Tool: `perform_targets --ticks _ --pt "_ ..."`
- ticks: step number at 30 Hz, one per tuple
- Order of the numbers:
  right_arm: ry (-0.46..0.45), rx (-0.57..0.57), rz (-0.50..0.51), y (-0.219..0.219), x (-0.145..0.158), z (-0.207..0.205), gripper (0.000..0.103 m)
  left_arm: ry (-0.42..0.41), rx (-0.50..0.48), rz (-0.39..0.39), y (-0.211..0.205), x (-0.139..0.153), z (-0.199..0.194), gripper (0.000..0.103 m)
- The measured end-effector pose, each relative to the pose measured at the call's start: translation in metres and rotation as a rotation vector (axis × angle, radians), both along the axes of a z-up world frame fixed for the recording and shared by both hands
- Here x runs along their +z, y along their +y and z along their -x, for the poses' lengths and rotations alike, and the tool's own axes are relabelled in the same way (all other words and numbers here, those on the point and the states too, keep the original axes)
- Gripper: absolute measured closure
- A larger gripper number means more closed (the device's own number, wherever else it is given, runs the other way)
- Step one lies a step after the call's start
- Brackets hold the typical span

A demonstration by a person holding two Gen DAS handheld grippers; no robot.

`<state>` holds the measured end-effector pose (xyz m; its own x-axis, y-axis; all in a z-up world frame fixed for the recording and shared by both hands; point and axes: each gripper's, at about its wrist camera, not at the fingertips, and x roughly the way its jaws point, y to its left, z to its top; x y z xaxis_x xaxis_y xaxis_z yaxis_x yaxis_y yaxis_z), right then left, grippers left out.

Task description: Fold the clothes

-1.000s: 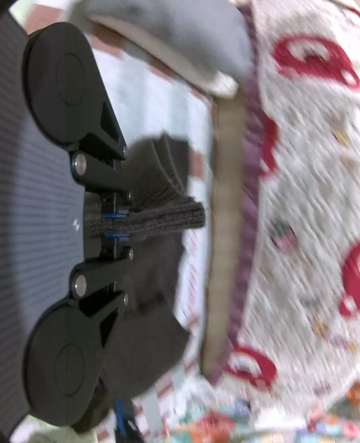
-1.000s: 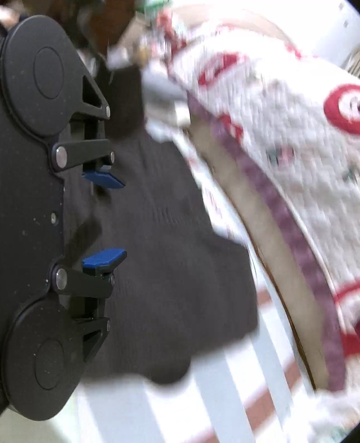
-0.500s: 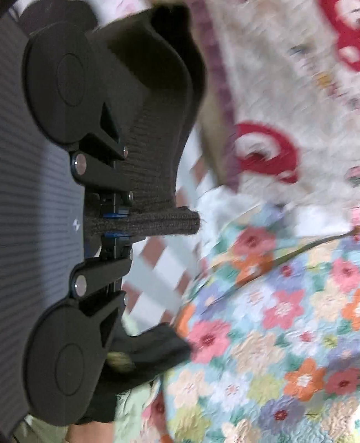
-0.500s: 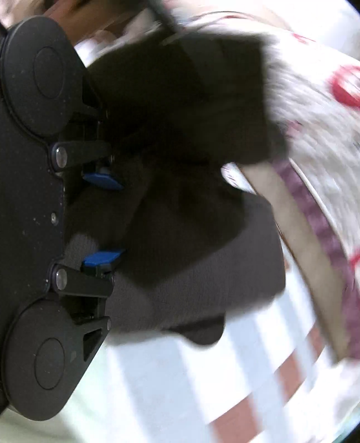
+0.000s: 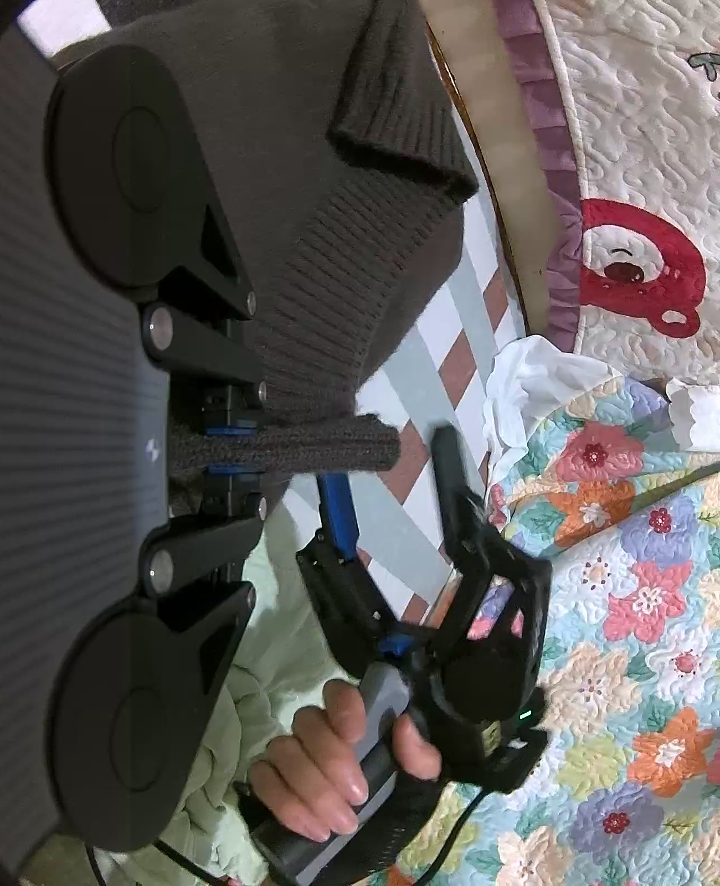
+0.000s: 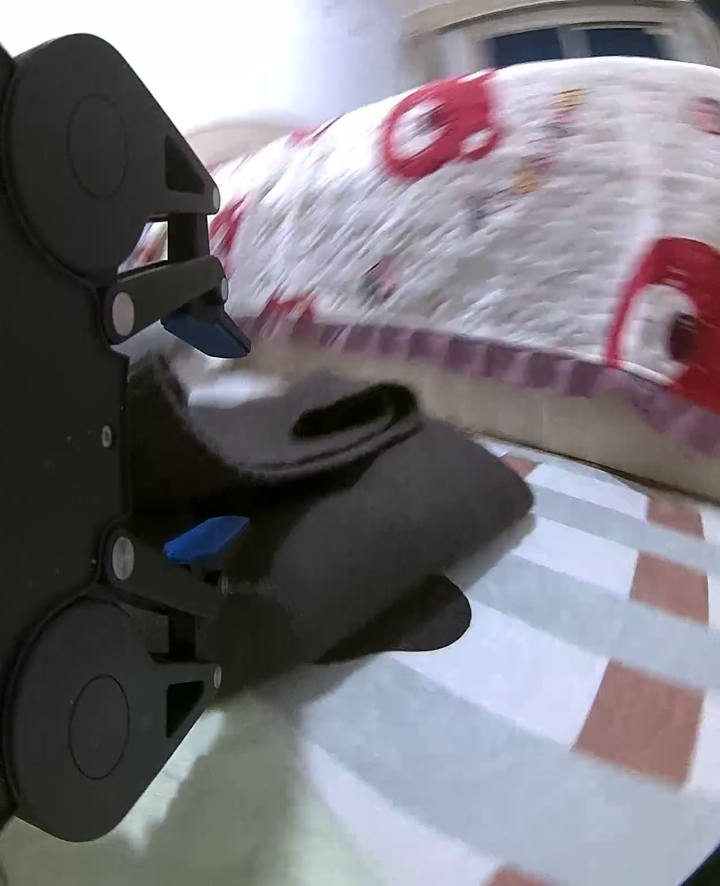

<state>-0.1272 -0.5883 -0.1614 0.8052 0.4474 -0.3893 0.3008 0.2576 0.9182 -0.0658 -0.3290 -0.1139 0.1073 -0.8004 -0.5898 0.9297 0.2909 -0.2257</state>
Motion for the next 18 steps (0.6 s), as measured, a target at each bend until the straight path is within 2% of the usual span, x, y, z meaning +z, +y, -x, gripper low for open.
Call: perform_targets --ticks 2,4,5,6,7,9,11,12,14,15,16,18 --pt "0.055 0.08 0.068 0.006 0.0 -0.027 0.033 -0.022 0.0 0.007 0.003 0.001 0.004 0.095" --pt "0.048 0.157 0.055 0.013 -0.003 -0.054 0.032 -0.03 -0.004 0.005 0.005 0.002 0.006 0.095" --pt "0.034 0.196 0.038 0.016 -0.004 -0.068 0.035 -0.033 -0.007 0.003 0.005 0.003 0.008 0.095" --pt "0.012 0.233 0.029 0.02 -0.003 -0.081 0.067 -0.046 -0.008 0.011 0.006 0.006 0.009 0.095" --pt "-0.016 0.248 0.052 0.026 0.004 -0.091 0.092 -0.064 -0.008 0.023 0.008 0.01 0.01 0.095" --pt "-0.078 0.238 0.153 0.037 0.029 -0.101 0.093 -0.099 0.005 0.044 0.011 0.02 0.01 0.095" --pt "-0.166 0.222 0.291 0.047 0.062 -0.09 0.093 -0.112 -0.008 0.097 0.018 0.035 0.009 0.095" --pt "-0.215 0.195 0.391 0.052 0.079 -0.077 0.094 -0.104 -0.022 0.129 0.021 0.041 0.009 0.095" --pt "-0.232 0.144 0.645 0.061 0.098 -0.049 0.095 -0.064 -0.054 0.174 0.022 0.047 0.011 0.092" --pt "-0.207 0.13 0.762 0.065 0.1 -0.04 0.095 -0.036 -0.064 0.134 0.016 0.042 0.011 0.091" --pt "-0.153 0.134 0.832 0.066 0.092 -0.037 0.095 -0.009 -0.075 0.071 0.008 0.035 0.012 0.086" --pt "-0.036 0.159 0.906 0.066 0.067 -0.037 0.095 0.019 -0.088 -0.048 -0.005 0.021 0.013 0.082"
